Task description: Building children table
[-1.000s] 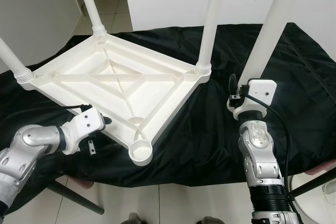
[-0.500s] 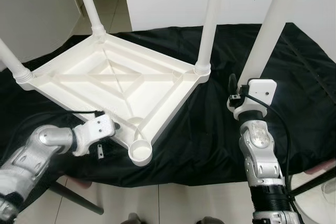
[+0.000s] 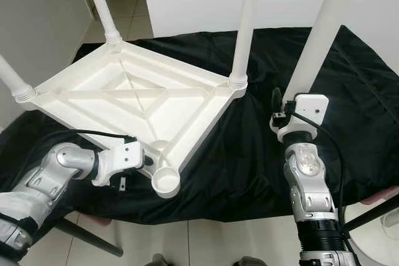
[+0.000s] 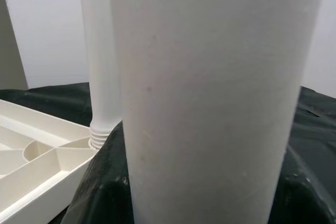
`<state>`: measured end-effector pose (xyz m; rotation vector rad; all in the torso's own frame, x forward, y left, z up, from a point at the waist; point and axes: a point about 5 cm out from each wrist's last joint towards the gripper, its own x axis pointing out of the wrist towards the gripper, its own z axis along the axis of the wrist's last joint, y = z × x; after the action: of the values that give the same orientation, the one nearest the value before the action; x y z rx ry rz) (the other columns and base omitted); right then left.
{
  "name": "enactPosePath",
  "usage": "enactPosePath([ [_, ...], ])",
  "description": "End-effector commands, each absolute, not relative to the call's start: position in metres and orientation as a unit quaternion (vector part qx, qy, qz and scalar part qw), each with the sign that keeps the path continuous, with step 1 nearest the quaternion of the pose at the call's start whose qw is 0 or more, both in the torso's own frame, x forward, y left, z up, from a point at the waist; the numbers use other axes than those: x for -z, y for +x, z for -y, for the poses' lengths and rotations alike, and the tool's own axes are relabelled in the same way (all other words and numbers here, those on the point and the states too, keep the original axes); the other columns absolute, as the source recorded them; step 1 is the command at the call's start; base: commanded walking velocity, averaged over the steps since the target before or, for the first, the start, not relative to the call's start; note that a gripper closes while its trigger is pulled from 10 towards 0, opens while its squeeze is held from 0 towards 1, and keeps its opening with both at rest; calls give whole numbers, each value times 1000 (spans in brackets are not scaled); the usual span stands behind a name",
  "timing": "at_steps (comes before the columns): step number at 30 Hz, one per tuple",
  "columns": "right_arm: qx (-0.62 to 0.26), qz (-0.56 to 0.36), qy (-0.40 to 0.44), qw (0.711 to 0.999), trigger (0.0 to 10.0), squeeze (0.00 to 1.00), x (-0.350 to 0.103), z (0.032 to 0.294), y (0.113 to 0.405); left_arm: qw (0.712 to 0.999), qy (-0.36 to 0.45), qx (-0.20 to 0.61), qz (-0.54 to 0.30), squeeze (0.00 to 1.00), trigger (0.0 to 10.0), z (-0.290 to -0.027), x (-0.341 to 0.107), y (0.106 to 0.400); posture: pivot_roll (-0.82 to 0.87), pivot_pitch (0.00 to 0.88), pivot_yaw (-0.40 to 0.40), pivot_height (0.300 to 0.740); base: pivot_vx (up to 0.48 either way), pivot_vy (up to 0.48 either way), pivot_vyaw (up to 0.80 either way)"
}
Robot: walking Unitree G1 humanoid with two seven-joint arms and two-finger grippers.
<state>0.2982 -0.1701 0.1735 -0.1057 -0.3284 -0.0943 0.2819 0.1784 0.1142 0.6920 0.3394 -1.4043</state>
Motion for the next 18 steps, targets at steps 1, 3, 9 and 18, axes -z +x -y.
enactPosePath([
  [1, 44, 178, -54, 982, 10000, 0, -179, 167, 297, 672, 305, 653, -171, 0, 0, -180, -109, 277, -117, 9, 110, 740, 0, 0, 0],
  [3, 44, 178, -52, 982, 10000, 0, -179, 166, 296, 675, 296, 656, -162, 0, 0, -175, -109, 277, -120, 4, 117, 740, 0, 0, 0],
  [9, 45, 179, -50, 981, 10000, 0, -178, 164, 295, 700, 263, 654, -117, 0, 0, -152, -109, 273, -125, 5, 125, 740, 0, 0, 0],
  [18, 49, 178, -49, 981, 10000, 0, -177, 164, 293, 744, 211, 631, -61, 0, 0, -106, -106, 268, -131, 4, 134, 740, 0, 0, 0],
])
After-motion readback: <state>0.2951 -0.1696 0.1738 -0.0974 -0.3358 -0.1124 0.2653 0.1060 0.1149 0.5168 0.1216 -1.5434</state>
